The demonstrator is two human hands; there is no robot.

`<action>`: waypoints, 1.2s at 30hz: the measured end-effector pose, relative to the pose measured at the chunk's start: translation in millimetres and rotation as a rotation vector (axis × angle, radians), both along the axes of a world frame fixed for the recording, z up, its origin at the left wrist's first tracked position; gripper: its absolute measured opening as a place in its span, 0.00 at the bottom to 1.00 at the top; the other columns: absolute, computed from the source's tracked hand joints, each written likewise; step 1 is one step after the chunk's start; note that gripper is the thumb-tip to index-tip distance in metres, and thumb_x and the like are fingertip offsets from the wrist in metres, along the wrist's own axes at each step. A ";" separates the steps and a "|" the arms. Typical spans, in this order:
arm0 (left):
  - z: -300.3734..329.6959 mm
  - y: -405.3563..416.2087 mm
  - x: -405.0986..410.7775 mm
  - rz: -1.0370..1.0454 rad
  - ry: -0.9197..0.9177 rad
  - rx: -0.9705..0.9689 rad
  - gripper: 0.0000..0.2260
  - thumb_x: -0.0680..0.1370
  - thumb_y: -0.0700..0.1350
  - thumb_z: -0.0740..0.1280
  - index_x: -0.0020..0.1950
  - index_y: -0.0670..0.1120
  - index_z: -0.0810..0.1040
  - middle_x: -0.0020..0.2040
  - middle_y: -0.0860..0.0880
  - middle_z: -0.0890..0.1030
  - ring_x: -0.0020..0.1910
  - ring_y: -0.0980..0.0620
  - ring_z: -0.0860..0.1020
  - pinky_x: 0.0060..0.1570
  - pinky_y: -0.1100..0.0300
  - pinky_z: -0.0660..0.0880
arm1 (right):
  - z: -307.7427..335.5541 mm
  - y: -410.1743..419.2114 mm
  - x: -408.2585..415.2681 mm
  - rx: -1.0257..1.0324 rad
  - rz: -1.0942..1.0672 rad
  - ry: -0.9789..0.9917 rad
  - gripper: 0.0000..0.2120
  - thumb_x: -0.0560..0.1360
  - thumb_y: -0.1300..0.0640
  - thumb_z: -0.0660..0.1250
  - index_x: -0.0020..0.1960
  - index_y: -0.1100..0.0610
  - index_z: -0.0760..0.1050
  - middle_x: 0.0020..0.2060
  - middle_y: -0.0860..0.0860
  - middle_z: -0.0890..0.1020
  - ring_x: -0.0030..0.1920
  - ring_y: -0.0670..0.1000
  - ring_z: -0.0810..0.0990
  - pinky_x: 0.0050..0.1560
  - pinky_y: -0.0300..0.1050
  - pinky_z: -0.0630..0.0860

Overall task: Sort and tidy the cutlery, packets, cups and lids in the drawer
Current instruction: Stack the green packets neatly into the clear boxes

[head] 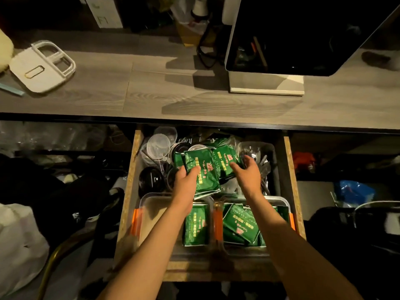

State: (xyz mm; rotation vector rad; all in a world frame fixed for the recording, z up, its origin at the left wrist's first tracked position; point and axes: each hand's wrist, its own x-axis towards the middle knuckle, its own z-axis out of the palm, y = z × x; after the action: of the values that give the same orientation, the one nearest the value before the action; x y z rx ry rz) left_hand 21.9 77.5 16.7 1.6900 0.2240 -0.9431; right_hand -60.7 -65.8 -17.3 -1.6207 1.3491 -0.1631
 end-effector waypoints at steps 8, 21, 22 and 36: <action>-23.3 -27.8 1.2 0.085 0.040 0.027 0.34 0.81 0.51 0.64 0.82 0.48 0.50 0.81 0.47 0.55 0.78 0.46 0.58 0.73 0.44 0.58 | -57.9 -23.0 12.7 -0.018 0.096 0.123 0.44 0.59 0.33 0.75 0.67 0.57 0.72 0.56 0.54 0.81 0.56 0.56 0.80 0.60 0.56 0.78; -0.6 -38.9 -19.9 -0.021 -0.019 0.050 0.34 0.82 0.51 0.63 0.82 0.49 0.47 0.82 0.49 0.52 0.80 0.47 0.54 0.75 0.48 0.55 | 28.4 -27.0 -30.2 0.190 -0.166 -0.335 0.14 0.78 0.59 0.68 0.63 0.55 0.72 0.54 0.49 0.80 0.53 0.47 0.79 0.56 0.44 0.73; 2.3 -39.7 -23.5 -0.031 -0.018 0.045 0.34 0.82 0.51 0.63 0.82 0.49 0.48 0.82 0.49 0.52 0.80 0.47 0.54 0.75 0.48 0.55 | 35.8 -24.3 -36.1 0.206 -0.203 -0.387 0.17 0.78 0.59 0.67 0.66 0.55 0.71 0.57 0.50 0.80 0.57 0.49 0.79 0.58 0.46 0.72; 58.2 -47.4 -78.4 -0.078 0.217 -0.133 0.44 0.75 0.62 0.70 0.82 0.50 0.49 0.81 0.48 0.55 0.79 0.46 0.56 0.75 0.46 0.55 | 76.3 22.0 -68.5 0.385 -0.040 -0.442 0.27 0.80 0.62 0.60 0.78 0.58 0.58 0.75 0.53 0.62 0.74 0.49 0.61 0.75 0.49 0.57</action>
State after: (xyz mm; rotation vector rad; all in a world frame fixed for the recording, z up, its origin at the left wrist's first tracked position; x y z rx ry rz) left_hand -56.5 30.0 74.9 1.4832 0.2353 -1.1761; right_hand -129.3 -43.8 59.0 -1.1515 0.9986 -0.2524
